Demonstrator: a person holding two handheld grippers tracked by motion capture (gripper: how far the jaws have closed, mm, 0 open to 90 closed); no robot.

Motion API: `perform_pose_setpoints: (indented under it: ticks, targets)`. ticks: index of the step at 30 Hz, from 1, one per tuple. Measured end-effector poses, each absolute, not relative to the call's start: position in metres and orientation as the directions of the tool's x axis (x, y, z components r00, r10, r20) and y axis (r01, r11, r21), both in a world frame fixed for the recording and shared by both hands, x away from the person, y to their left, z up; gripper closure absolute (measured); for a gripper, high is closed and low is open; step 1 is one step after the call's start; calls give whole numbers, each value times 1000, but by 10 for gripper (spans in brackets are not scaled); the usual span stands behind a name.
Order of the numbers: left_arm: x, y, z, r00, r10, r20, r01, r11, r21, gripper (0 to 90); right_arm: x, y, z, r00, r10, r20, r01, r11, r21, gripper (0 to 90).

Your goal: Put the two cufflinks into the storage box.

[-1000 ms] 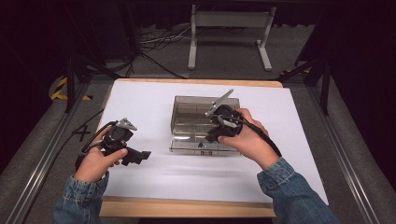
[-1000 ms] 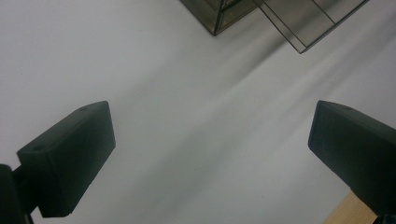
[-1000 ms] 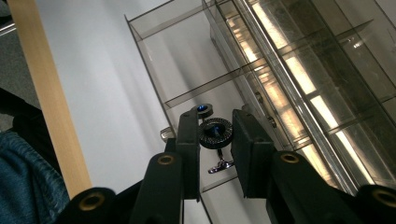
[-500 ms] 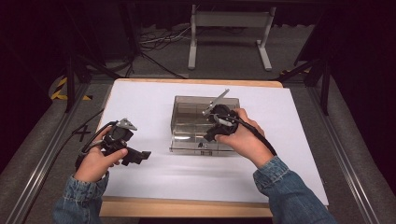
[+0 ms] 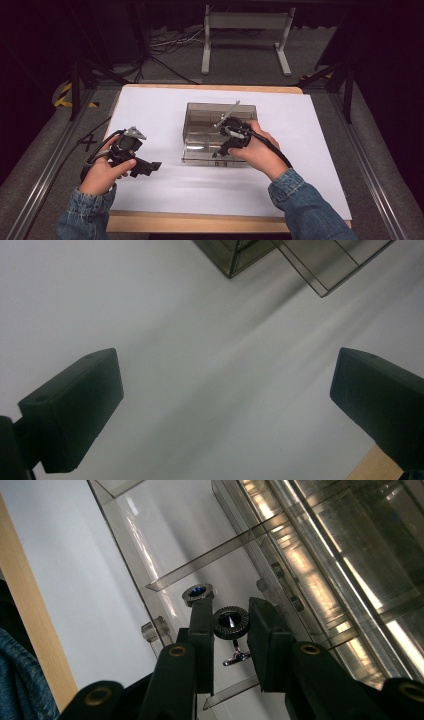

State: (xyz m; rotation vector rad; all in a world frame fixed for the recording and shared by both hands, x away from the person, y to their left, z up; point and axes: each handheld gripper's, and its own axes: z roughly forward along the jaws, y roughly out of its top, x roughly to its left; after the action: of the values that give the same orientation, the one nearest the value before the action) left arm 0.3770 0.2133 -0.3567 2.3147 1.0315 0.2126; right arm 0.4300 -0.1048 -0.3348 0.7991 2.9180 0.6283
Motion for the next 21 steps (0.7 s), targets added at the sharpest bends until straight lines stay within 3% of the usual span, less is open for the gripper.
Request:
perform_pose_setpoints:
  ticks: [15, 21]
  targets:
    - [377, 213, -357, 687, 721, -88, 626, -526, 576, 15, 433, -104, -342, -861, 507, 47, 487, 793, 366, 731]
    - [377, 212, -357, 687, 721, -89, 626, -526, 575, 15, 431, -106, -341, -858, 511, 57, 490, 778, 393, 690]
